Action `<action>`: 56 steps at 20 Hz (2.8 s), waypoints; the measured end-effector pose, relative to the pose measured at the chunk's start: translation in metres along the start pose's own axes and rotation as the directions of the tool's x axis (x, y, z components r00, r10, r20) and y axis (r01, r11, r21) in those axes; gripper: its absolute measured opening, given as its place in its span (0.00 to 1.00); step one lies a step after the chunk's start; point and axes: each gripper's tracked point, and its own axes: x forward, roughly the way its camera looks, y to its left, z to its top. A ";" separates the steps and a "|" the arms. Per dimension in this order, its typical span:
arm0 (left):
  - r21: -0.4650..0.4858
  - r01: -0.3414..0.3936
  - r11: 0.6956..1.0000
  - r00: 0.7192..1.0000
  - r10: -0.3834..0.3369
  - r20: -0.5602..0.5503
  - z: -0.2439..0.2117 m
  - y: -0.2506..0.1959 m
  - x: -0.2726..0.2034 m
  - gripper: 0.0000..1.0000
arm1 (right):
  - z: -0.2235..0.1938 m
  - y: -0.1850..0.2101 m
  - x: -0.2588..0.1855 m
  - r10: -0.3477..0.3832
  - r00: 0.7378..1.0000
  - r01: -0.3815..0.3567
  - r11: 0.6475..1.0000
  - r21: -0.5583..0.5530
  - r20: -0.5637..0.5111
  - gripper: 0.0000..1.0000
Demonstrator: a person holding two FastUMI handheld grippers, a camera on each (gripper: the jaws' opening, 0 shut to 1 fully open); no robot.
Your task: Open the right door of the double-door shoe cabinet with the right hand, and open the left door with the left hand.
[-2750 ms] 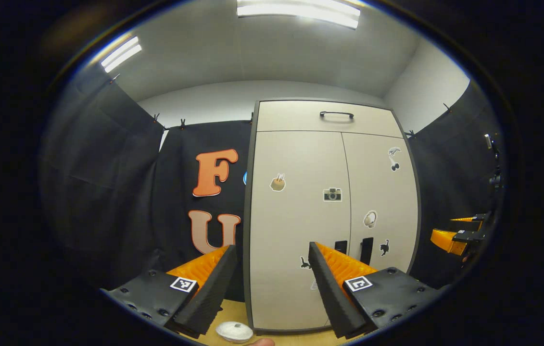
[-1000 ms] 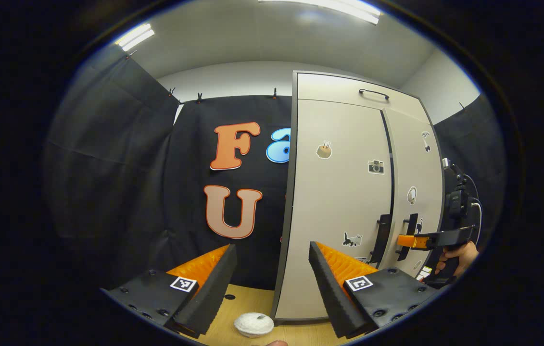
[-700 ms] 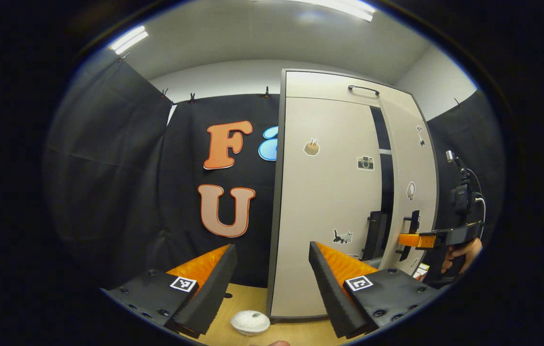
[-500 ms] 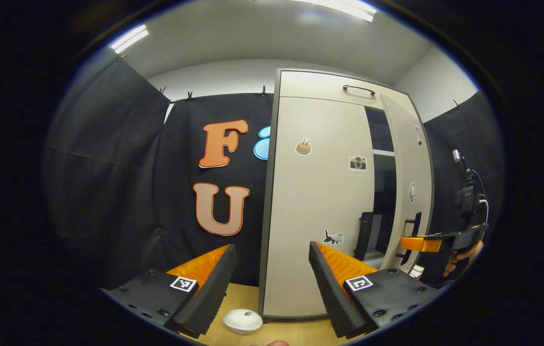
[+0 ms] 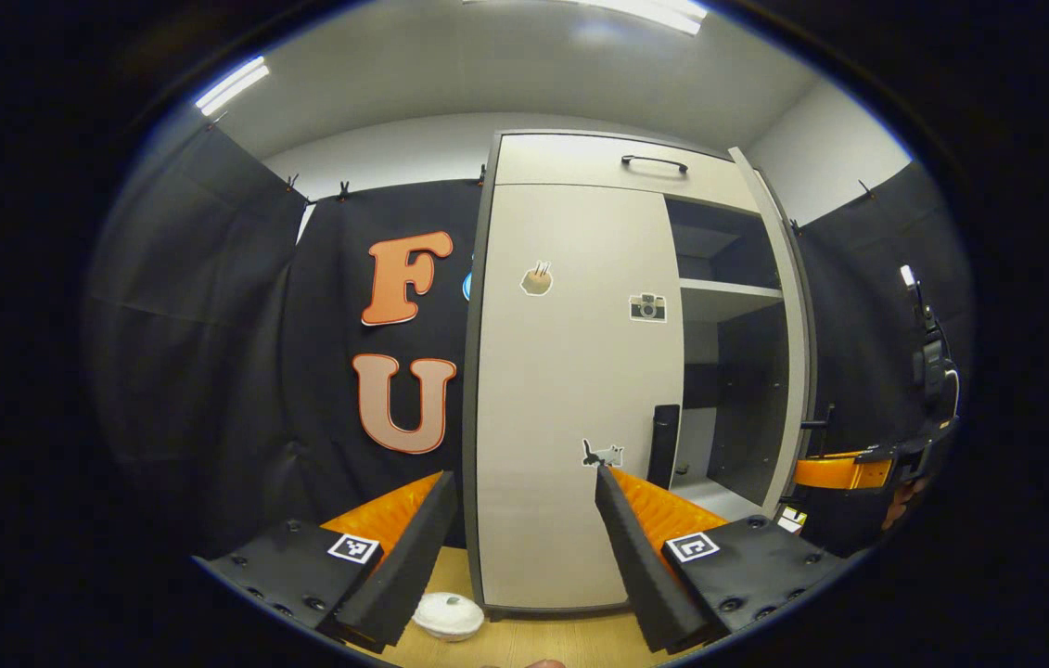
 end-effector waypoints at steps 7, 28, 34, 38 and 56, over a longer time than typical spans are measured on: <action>-0.045 0.014 0.999 0.999 -0.016 -0.044 -0.015 -0.032 0.005 0.96 | 0.011 -0.024 -0.030 -0.013 0.999 0.011 0.999 0.046 0.042 0.18; -0.070 0.067 0.995 0.990 -0.075 -0.116 -0.051 -0.085 0.026 0.96 | 0.029 -0.096 -0.045 -0.176 0.971 0.166 0.983 0.075 0.162 0.10; -0.019 0.078 0.997 0.989 -0.080 -0.124 -0.050 -0.099 0.047 0.96 | 0.028 -0.092 -0.056 -0.142 0.979 0.125 0.985 0.123 0.143 0.08; -0.012 0.106 0.994 0.985 -0.107 -0.134 -0.048 -0.118 0.070 0.97 | 0.027 -0.092 -0.076 -0.111 0.985 0.090 0.983 0.159 0.134 0.17; 0.071 0.088 0.994 0.971 -0.069 -0.227 -0.084 -0.133 0.176 0.89 | 0.026 -0.153 -0.109 -0.352 0.922 0.344 0.936 0.080 0.163 0.72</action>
